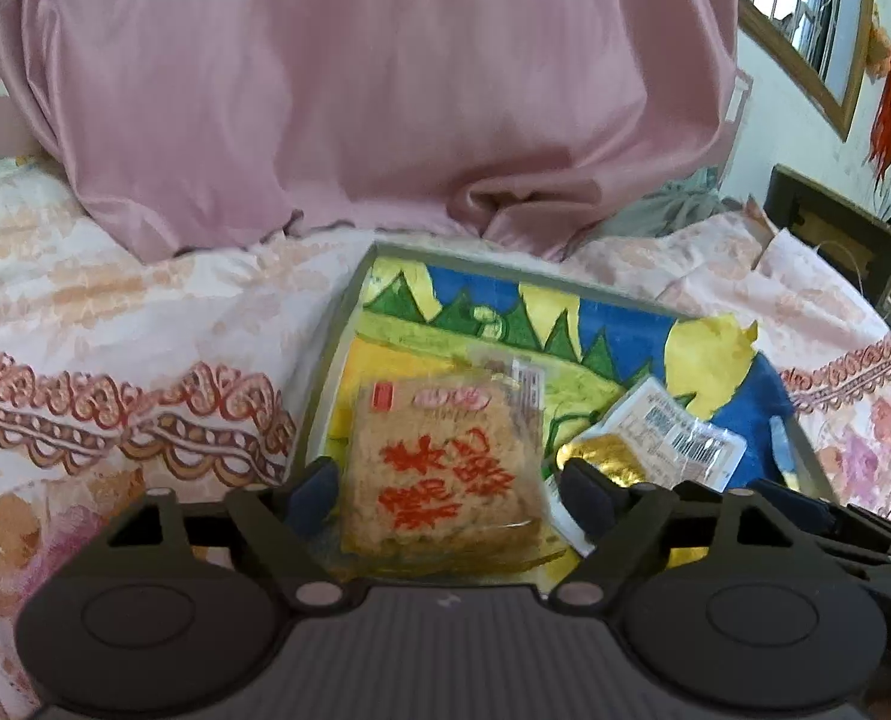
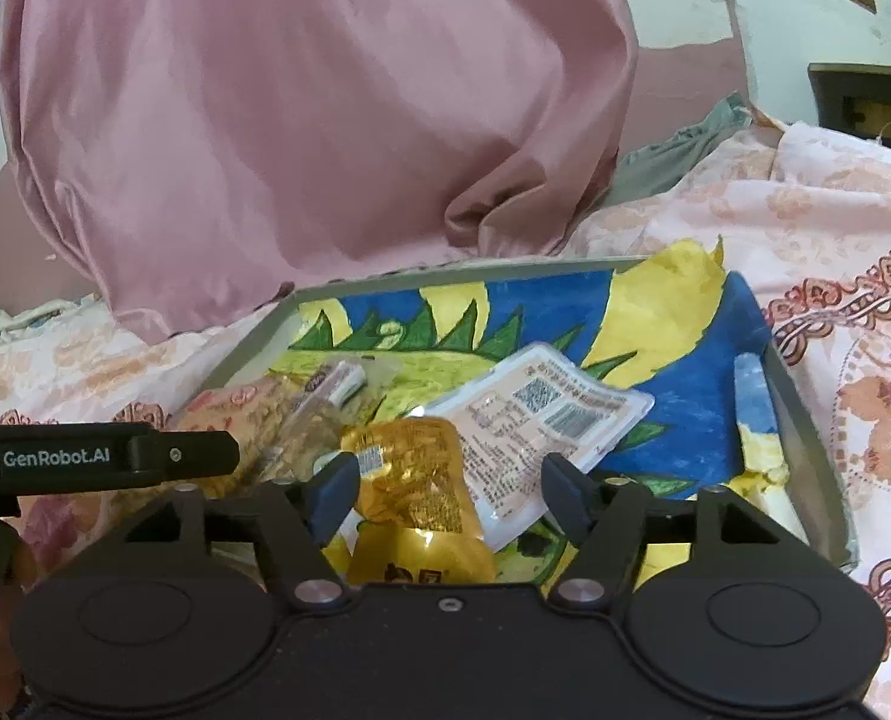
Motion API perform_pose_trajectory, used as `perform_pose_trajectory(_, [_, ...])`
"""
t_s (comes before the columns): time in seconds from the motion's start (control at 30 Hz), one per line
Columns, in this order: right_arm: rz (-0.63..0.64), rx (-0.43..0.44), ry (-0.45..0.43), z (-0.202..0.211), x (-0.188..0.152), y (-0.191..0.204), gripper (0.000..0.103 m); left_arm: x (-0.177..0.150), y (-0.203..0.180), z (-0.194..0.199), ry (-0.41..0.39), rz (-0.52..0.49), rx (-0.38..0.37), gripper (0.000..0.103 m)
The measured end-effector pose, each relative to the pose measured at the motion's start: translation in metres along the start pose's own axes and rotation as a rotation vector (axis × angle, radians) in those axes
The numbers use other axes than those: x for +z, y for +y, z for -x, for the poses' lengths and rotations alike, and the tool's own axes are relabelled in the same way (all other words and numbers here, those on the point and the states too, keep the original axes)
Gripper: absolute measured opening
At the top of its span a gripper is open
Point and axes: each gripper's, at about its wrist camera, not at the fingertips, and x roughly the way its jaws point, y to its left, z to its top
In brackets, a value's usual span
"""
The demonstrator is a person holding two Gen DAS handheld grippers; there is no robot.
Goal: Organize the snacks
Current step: 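Carry both held snacks over the tray and lower them in, then open both tools and pull them back from the tray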
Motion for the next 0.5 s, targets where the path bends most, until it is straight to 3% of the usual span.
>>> perform_pose_trajectory(0.2, [0.0, -0.011, -0.05, 0.02, 0.011, 0.002, 0.084, 0.01, -0.006, 0.03, -0.086, -0.013, 0.016, 0.097])
perform_pose_trajectory(0.5, [-0.011, 0.0, -0.162, 0.072, 0.029, 0.005, 0.102, 0.012, -0.008, 0.09, -0.197, -0.013, 0.088, 0.102])
